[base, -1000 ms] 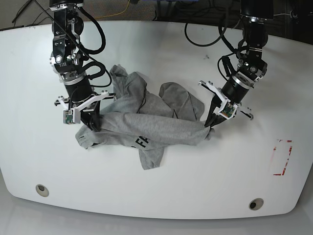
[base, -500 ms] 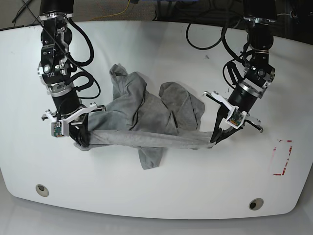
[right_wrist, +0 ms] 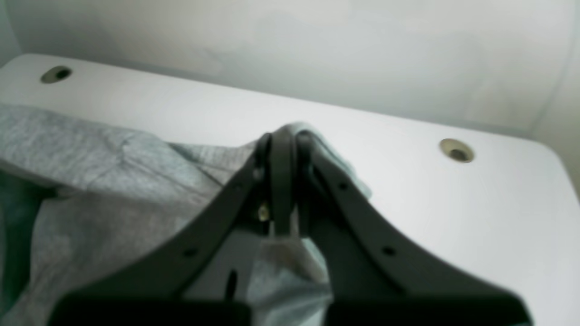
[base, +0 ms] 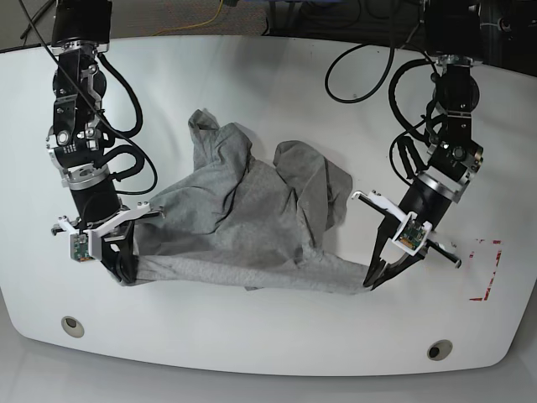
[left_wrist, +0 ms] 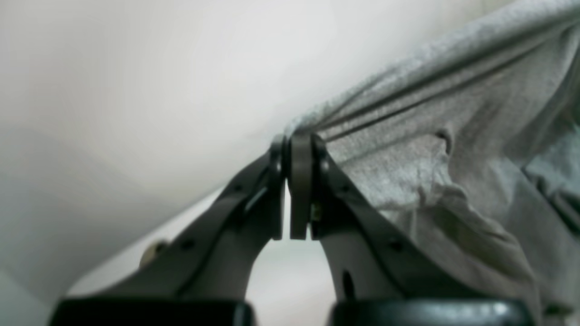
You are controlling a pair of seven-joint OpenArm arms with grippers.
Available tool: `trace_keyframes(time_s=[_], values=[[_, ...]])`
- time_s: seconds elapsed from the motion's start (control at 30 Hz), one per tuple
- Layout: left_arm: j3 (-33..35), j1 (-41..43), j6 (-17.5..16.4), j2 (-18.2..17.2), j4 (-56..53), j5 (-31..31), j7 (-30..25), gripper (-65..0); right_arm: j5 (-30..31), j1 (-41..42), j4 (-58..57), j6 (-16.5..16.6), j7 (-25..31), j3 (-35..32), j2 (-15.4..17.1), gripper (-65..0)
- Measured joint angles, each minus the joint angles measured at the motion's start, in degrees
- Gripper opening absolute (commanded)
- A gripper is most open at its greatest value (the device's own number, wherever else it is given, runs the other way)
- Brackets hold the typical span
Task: Layout the t-shirt on the table in an organized manner, then fold the t-shirt properly
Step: 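Pull both grippers apart, stretching the grey shirt between them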
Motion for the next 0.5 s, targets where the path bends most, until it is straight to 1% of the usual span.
trace_keyframes(time_s=[0.27,0.5], values=[[2.82,-5.44,0.42,-0.22,0.04,0.48,0.00,-65.0,0.00,3.98,0.00,0.00,-0.13,-0.02,3.06,-65.0],[8.57,-8.63,0.26,0.04,0.04,6.47,-0.04,-65.0,-0.22,8.00,-0.85,-0.09,0.11,0.07,6.67,-65.0]])
